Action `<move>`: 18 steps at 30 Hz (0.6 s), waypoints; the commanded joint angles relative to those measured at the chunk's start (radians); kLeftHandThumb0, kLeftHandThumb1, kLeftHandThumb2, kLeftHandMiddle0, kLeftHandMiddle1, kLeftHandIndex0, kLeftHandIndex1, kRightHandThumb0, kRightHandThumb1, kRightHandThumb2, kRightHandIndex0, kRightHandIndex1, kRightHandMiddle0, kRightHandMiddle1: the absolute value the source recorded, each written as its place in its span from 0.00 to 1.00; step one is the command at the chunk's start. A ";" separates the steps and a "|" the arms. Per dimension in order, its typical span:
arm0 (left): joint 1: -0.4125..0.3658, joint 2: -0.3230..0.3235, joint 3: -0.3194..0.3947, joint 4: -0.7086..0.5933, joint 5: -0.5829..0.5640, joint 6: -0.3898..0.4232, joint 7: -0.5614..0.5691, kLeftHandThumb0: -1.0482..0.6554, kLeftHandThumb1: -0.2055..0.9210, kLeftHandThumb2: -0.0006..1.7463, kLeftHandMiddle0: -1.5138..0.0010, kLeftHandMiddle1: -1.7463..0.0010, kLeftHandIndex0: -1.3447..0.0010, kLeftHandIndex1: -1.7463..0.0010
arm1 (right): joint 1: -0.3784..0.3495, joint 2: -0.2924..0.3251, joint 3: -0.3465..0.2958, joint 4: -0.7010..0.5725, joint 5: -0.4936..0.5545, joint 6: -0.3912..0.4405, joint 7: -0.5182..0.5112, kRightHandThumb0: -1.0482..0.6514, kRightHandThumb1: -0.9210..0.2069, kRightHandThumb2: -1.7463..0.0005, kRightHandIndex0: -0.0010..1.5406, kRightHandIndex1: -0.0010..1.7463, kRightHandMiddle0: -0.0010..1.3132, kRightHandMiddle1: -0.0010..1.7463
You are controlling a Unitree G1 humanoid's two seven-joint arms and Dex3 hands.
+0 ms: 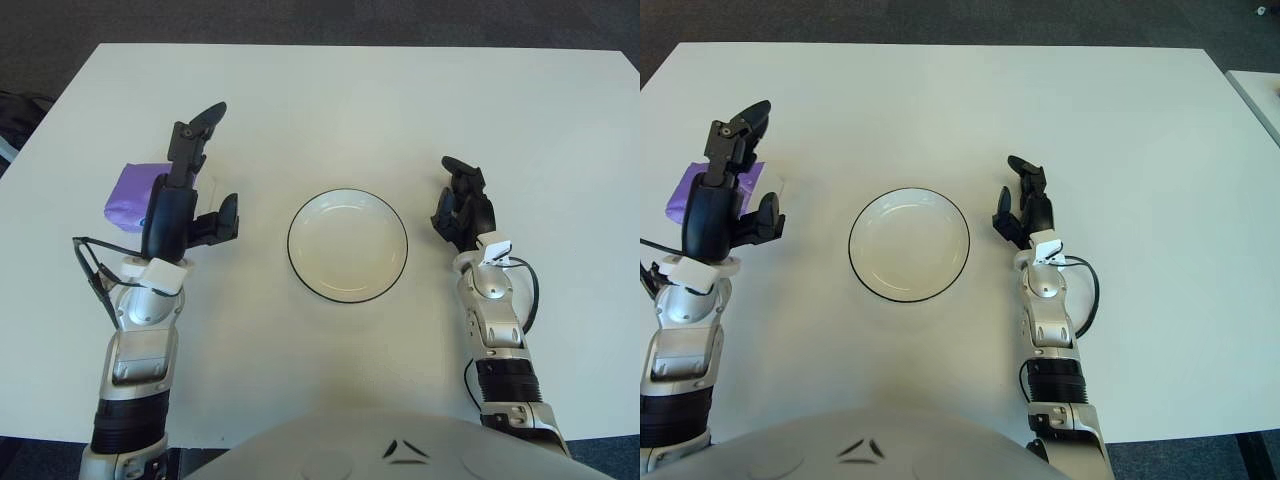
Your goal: Put the tissue paper into the plate.
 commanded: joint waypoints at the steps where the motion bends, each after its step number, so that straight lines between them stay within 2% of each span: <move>1: -0.065 0.090 0.088 0.064 0.033 -0.047 0.028 0.14 1.00 0.46 0.83 0.96 1.00 0.63 | 0.073 0.019 0.011 0.127 0.001 0.088 0.000 0.23 0.00 0.48 0.20 0.10 0.00 0.45; 10: -0.104 0.297 0.214 0.164 -0.020 -0.071 -0.063 0.18 1.00 0.45 0.83 0.96 1.00 0.68 | 0.054 0.031 0.022 0.155 -0.009 0.092 -0.020 0.23 0.00 0.48 0.20 0.10 0.00 0.46; 14: -0.108 0.411 0.269 0.114 0.023 0.018 -0.134 0.20 1.00 0.44 0.84 0.97 1.00 0.70 | 0.046 0.033 0.024 0.171 -0.009 0.091 -0.024 0.23 0.00 0.48 0.20 0.11 0.00 0.46; 18: -0.105 0.466 0.295 0.055 0.017 0.115 -0.205 0.21 1.00 0.41 0.83 0.97 1.00 0.72 | 0.038 0.035 0.026 0.183 -0.011 0.089 -0.028 0.23 0.00 0.48 0.19 0.11 0.00 0.46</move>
